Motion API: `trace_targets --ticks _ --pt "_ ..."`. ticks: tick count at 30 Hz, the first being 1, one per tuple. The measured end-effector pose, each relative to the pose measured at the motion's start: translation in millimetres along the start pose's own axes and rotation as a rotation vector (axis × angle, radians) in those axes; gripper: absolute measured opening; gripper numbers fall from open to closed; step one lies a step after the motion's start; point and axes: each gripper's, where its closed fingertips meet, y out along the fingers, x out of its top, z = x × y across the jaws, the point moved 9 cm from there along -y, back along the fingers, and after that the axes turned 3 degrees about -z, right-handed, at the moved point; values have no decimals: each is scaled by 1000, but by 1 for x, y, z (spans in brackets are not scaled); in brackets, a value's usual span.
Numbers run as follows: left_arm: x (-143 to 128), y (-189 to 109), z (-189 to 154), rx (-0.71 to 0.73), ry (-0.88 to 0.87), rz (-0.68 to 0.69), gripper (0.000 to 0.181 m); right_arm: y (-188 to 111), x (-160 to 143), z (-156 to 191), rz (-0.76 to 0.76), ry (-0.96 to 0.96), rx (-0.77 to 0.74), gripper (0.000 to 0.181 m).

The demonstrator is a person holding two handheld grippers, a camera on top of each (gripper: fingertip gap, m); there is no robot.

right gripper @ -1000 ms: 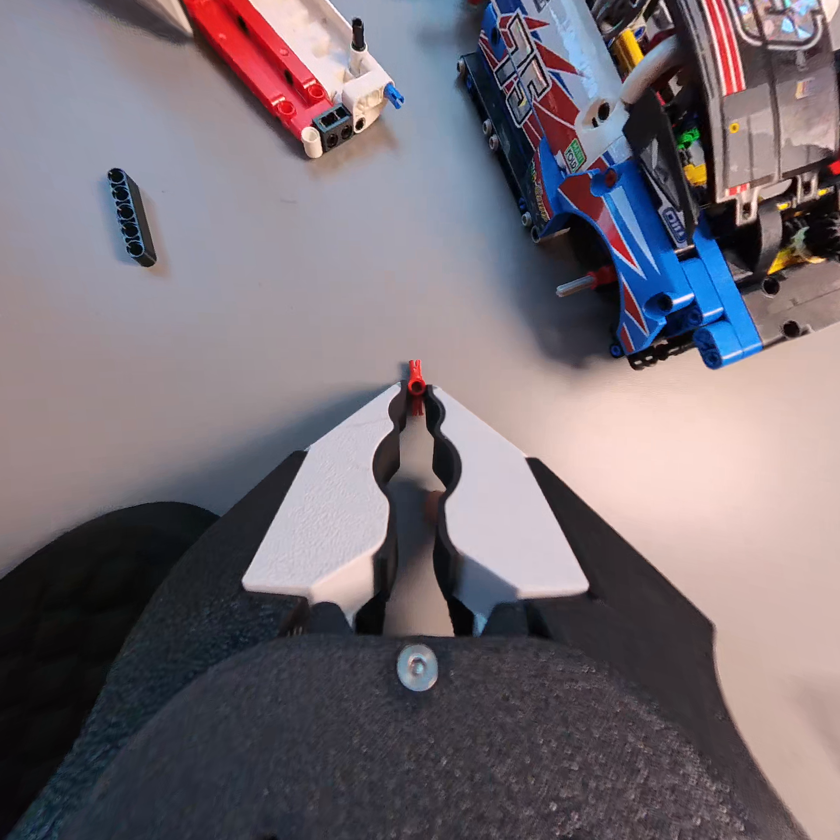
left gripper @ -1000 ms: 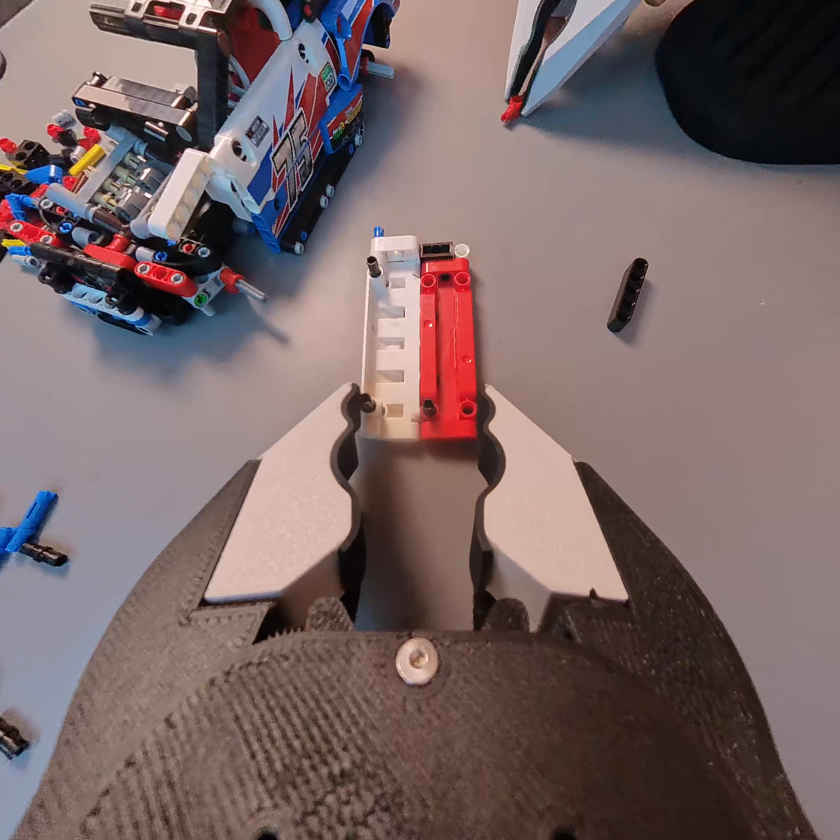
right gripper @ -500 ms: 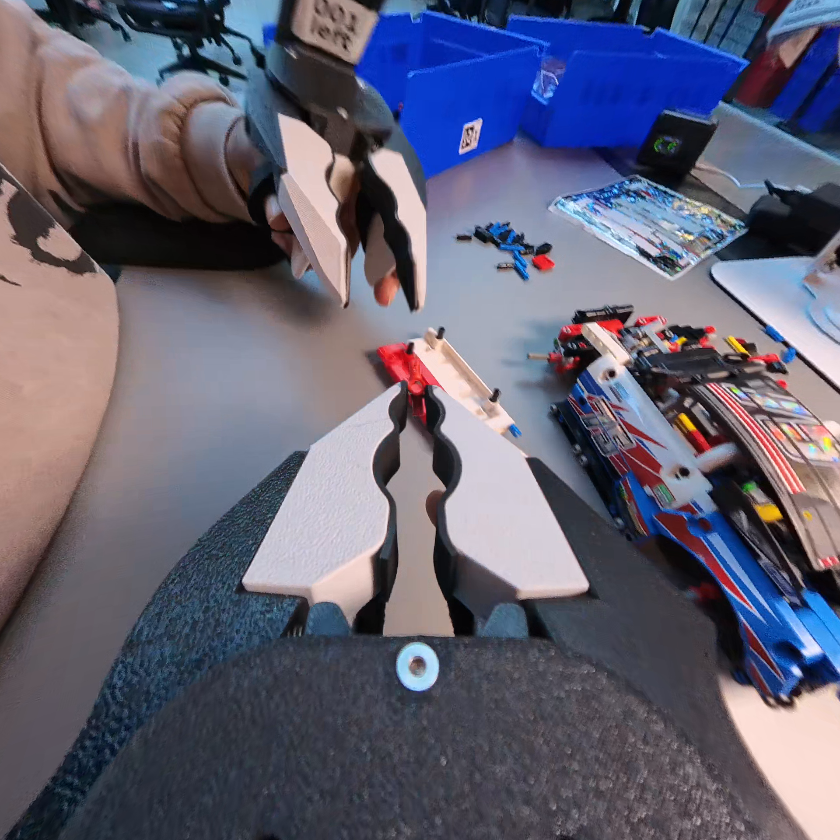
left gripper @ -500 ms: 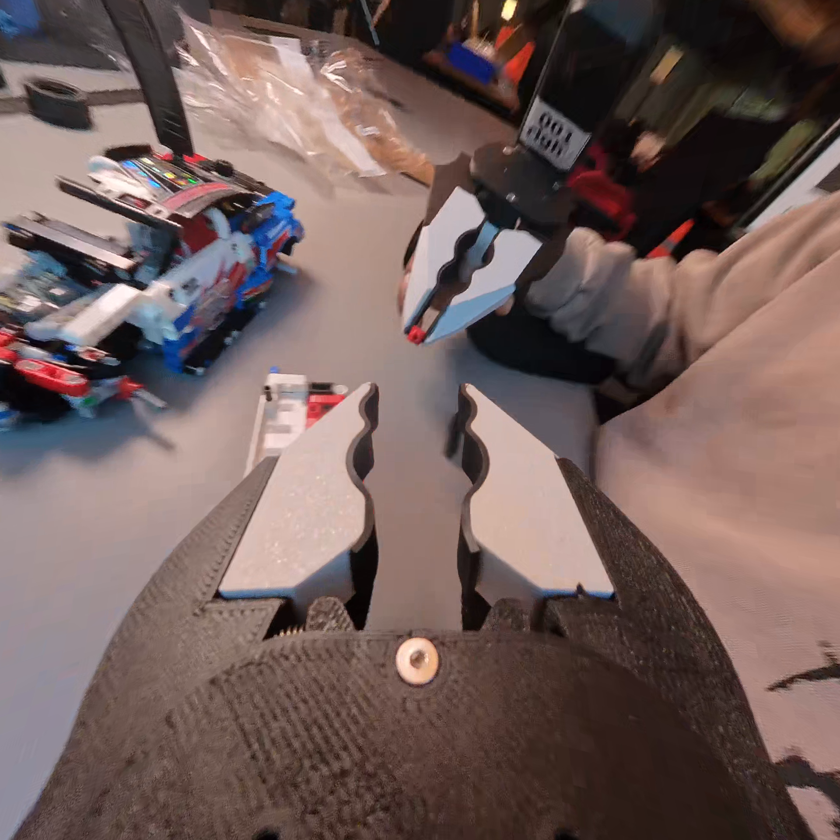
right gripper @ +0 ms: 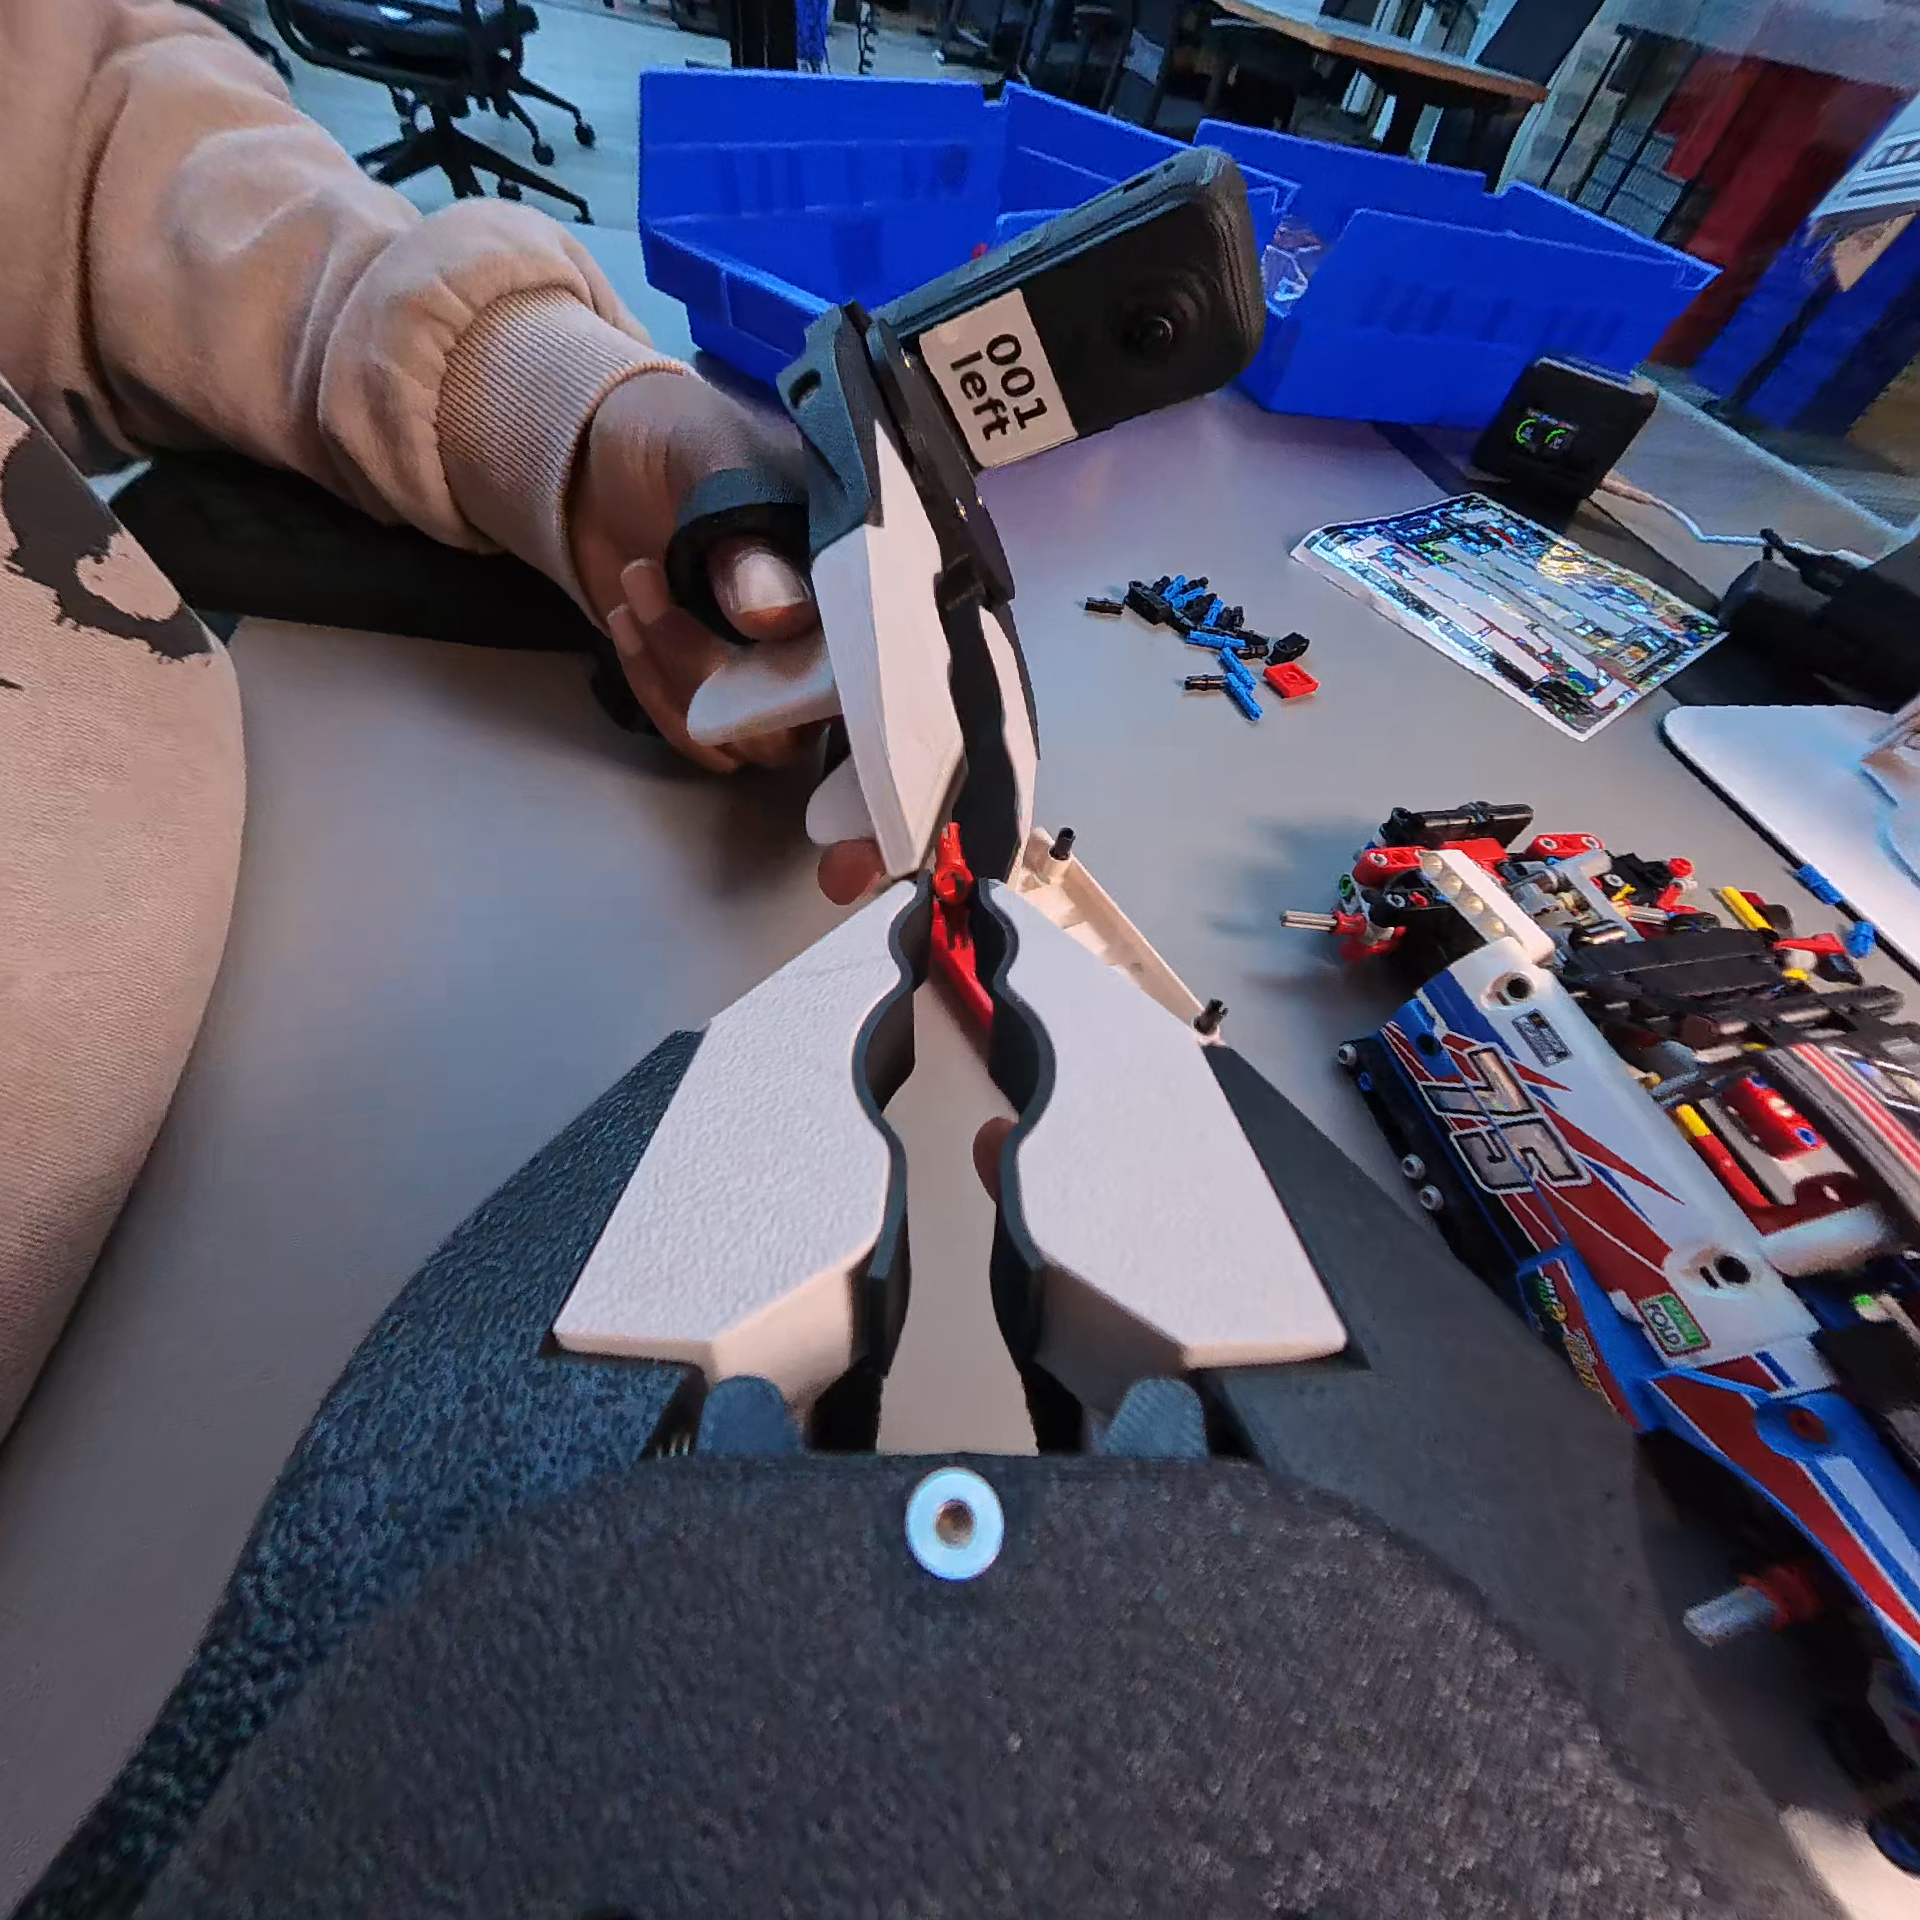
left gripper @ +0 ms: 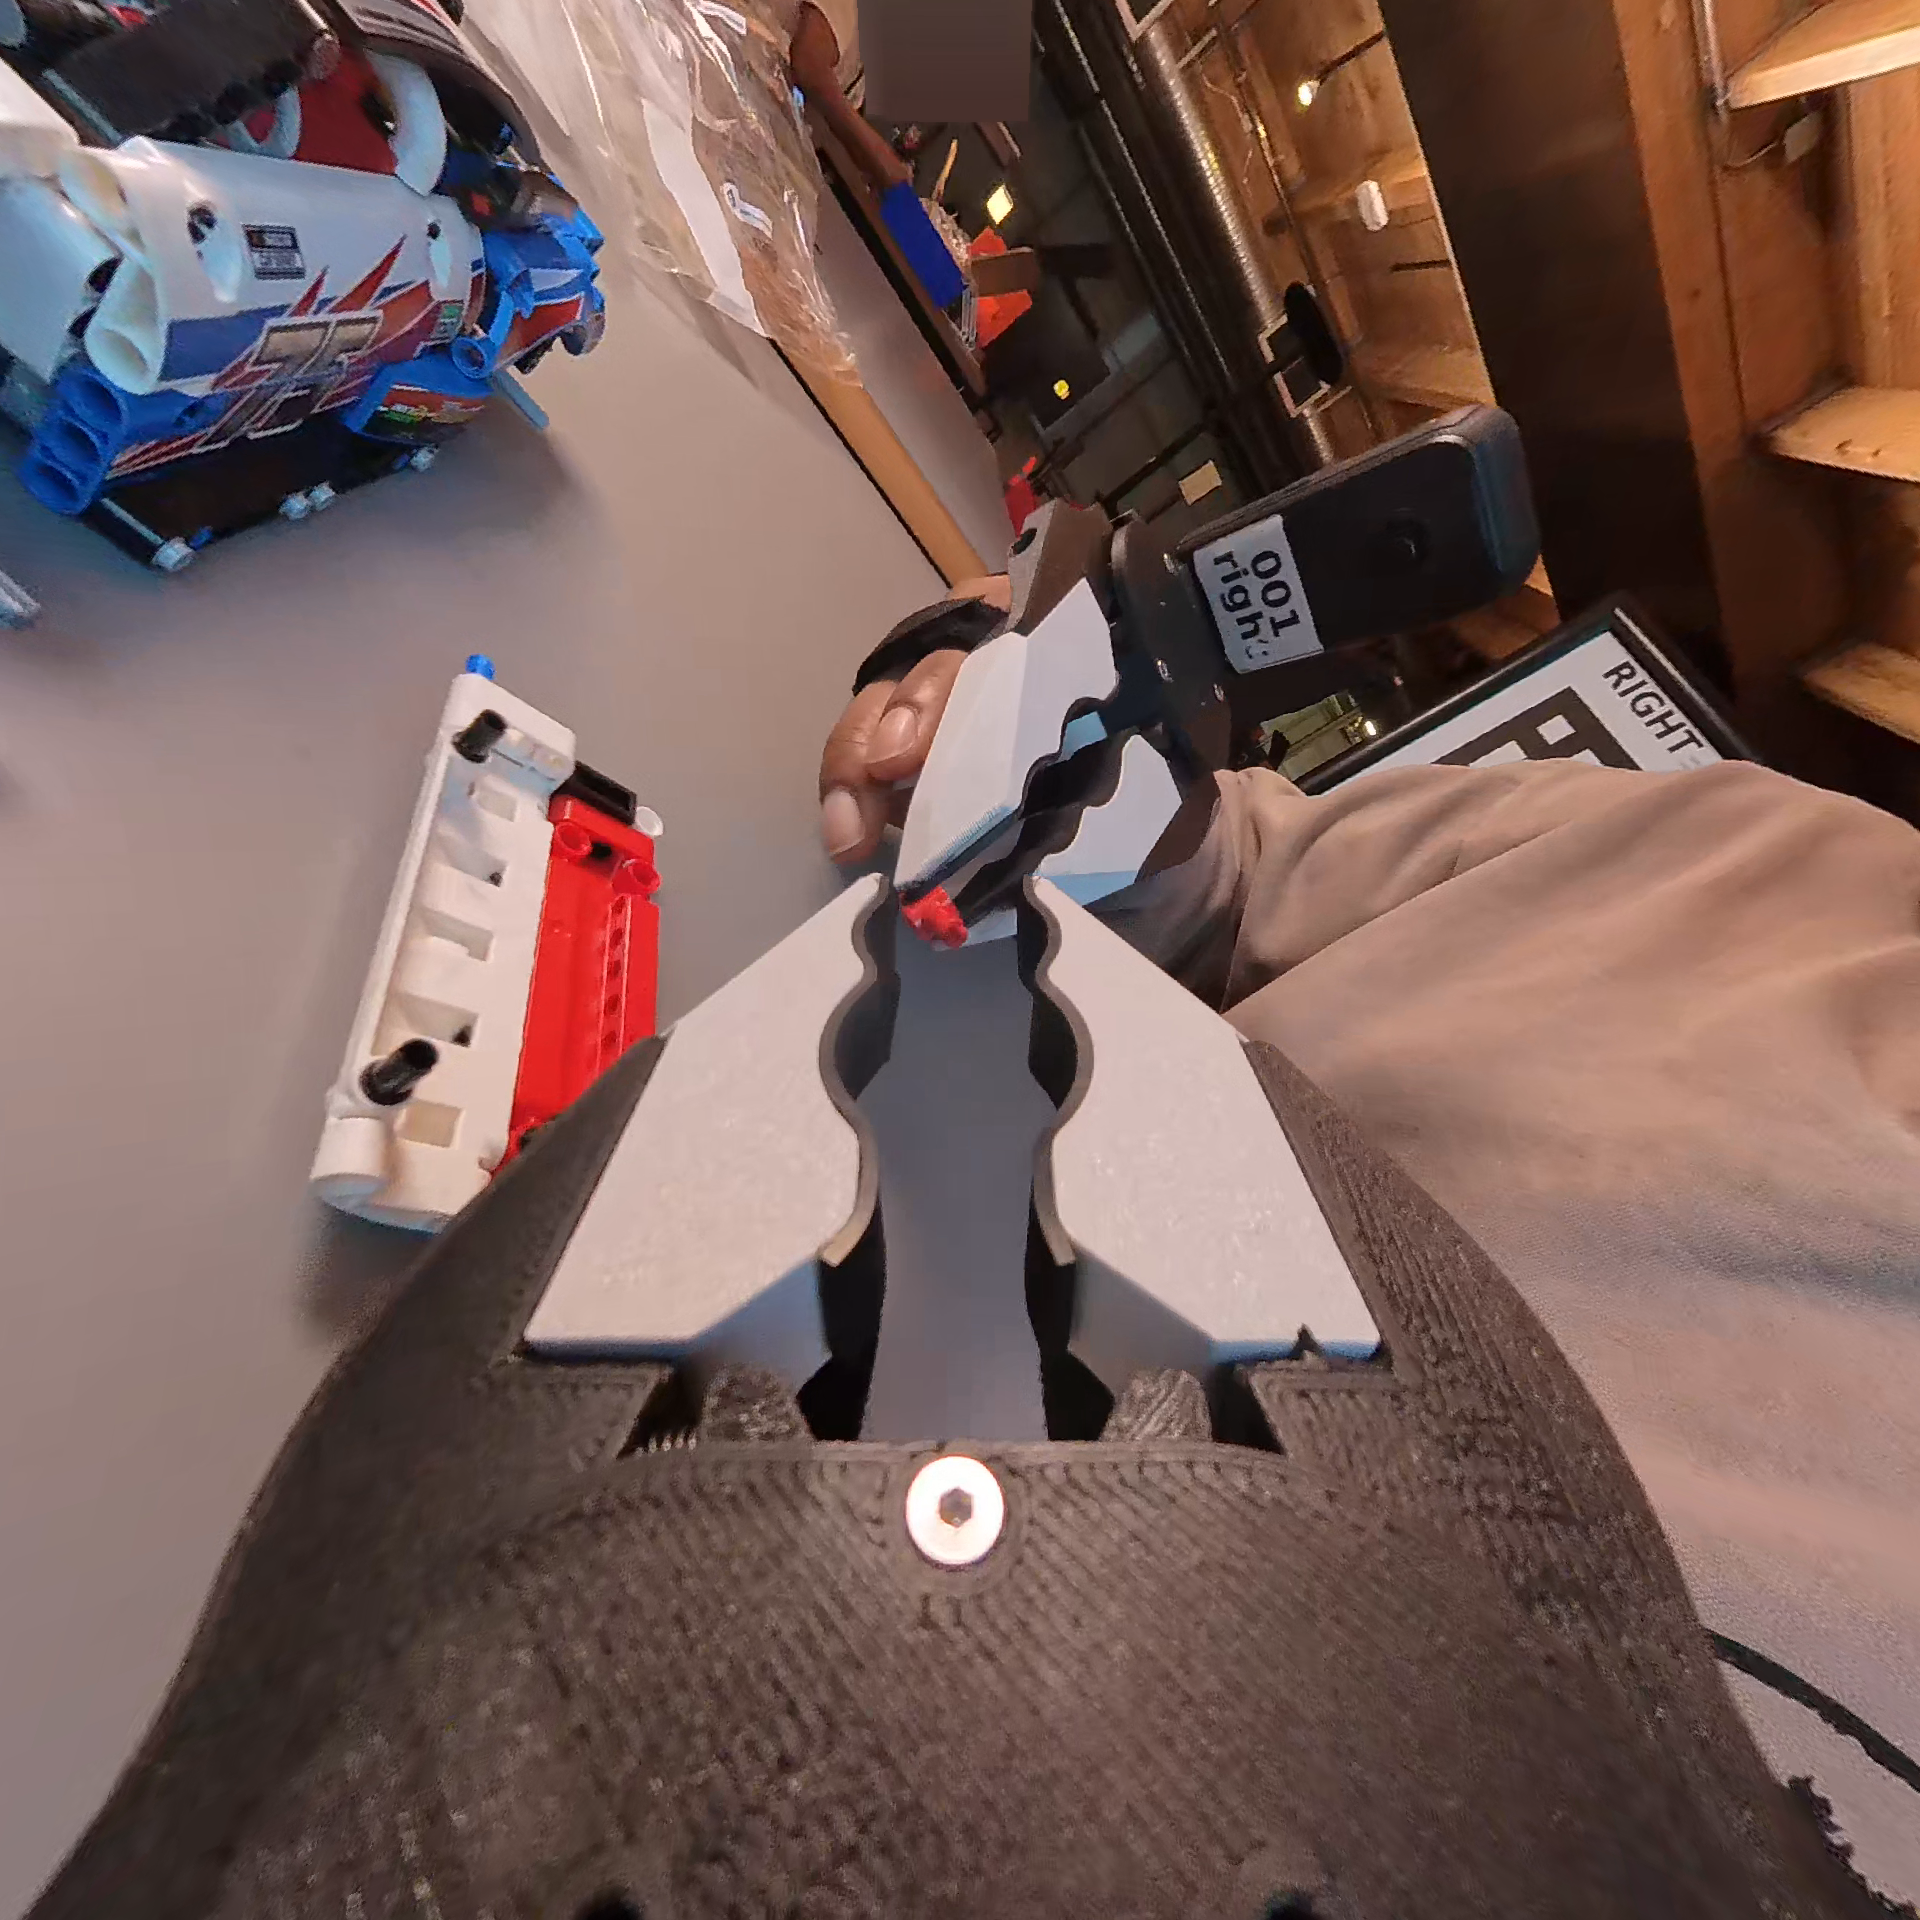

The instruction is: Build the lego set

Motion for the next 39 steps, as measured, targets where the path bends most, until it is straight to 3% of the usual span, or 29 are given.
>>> trace_targets --ticks 12,22,30,39 --pt "5 -8 -1 47 42 -24 10 -5 -2 1 34 -86 -44 4" --pt "2 -4 -4 103 146 42 6 -4 -1 7 53 -153 -58 3" --pt "7 -9 -14 -104 76 -27 4 -15 11 8 -121 -102 -9 9" --pt "5 -6 -17 -156 47 -29 4 -19 14 9 -159 -88 8 2"
